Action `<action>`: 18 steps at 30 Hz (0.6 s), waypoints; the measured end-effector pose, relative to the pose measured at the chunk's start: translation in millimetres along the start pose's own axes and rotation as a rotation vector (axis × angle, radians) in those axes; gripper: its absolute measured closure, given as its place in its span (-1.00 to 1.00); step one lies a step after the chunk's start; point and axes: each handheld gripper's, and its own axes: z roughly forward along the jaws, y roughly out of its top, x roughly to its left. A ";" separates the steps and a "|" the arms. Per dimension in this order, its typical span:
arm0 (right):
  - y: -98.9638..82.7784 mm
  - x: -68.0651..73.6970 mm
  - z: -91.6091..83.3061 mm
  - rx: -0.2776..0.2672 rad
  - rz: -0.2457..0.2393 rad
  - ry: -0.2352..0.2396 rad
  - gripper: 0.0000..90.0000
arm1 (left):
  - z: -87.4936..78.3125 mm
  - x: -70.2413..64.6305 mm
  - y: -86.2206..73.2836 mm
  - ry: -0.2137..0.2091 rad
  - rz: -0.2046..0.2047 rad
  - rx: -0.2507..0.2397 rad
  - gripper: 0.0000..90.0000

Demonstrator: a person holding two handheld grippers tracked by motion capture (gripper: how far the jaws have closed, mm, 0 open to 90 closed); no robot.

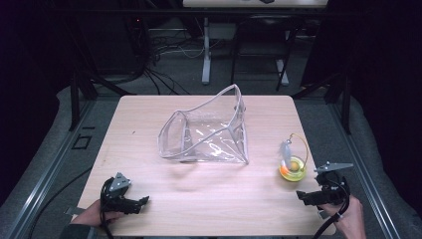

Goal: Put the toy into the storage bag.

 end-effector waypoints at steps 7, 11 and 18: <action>9.6 -1.4 -4.3 -0.026 -0.016 -0.006 -1.00 | 0.0 0.2 0.0 0.000 0.004 0.000 -1.00; 15.7 -1.4 -5.7 -0.031 -0.022 -0.001 -1.00 | 0.1 0.0 0.0 0.001 0.000 -0.001 -1.00; 28.5 -1.6 -6.8 -0.048 -0.028 0.008 -0.95 | 0.0 0.0 0.0 0.000 0.000 0.000 -1.00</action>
